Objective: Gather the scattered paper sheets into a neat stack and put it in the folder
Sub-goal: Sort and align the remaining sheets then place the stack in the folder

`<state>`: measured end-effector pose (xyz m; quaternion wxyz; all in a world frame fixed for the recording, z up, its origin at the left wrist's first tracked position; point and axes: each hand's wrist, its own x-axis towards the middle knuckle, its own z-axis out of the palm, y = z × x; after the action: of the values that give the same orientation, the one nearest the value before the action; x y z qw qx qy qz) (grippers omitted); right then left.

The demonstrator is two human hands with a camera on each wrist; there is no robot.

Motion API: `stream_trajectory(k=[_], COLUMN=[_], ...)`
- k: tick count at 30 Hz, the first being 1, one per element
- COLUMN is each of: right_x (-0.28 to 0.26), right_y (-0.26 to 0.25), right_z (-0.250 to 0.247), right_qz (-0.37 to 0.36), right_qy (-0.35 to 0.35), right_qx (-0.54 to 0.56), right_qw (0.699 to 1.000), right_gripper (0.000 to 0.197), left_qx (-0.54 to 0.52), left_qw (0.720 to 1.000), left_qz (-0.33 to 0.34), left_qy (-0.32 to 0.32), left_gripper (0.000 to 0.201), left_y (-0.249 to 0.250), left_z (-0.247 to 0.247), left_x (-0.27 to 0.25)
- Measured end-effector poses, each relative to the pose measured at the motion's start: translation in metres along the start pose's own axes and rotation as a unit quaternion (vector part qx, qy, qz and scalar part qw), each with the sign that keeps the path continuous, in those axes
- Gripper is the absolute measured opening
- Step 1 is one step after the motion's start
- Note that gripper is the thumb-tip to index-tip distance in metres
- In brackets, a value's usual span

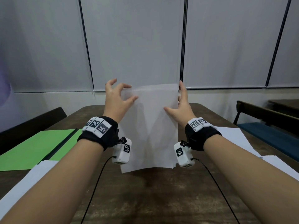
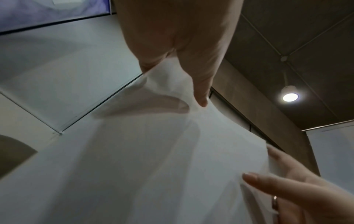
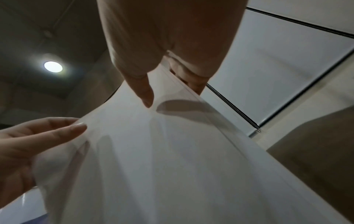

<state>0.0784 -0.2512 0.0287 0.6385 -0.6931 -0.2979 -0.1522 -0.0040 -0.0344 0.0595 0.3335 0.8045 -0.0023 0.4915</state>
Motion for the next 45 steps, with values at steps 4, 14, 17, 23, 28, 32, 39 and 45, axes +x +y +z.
stream_trajectory(k=[4,14,17,23,28,32,39,45], right_x=[0.008,0.016,0.016,0.016,0.014,-0.004,-0.017,-0.037], right_y=[-0.008,-0.005,-0.008,-0.018,-0.020,0.003,0.054,0.089], right_z=[-0.004,0.003,0.002,0.009,0.016,0.018,0.020,0.027], right_qz=[-0.077,-0.086,-0.079,-0.106,-0.065,0.044,0.140,0.198], right_qy=[-0.046,0.014,0.026,0.052,0.071,0.017,0.017,-0.051], right_qx=[-0.110,-0.135,-0.095,-0.073,-0.026,0.041,0.005,-0.031], right_qw=[0.990,0.987,0.992,0.990,0.995,0.998,0.990,0.978], right_gripper=[0.100,0.034,0.038,0.048,0.081,0.090,0.022,0.023], left_qx=[-0.002,-0.091,-0.199,-0.227,-0.242,-0.200,-0.216,-0.158], left_qw=[1.000,0.995,0.969,0.953,0.956,0.965,0.967,0.965], left_qz=[0.003,0.008,-0.147,-0.191,-0.158,-0.166,-0.138,-0.198], left_qy=[-0.017,0.041,-0.006,-0.055,0.041,0.021,0.003,-0.067], left_gripper=[0.037,0.045,0.074,0.042,0.043,0.038,0.013,0.019], left_y=[-0.012,-0.014,-0.029,-0.027,-0.023,-0.045,-0.053,-0.080], left_z=[-0.001,0.001,0.005,0.019,0.029,0.034,0.040,0.045], left_x=[-0.006,-0.005,-0.009,-0.029,-0.036,-0.061,-0.070,-0.087])
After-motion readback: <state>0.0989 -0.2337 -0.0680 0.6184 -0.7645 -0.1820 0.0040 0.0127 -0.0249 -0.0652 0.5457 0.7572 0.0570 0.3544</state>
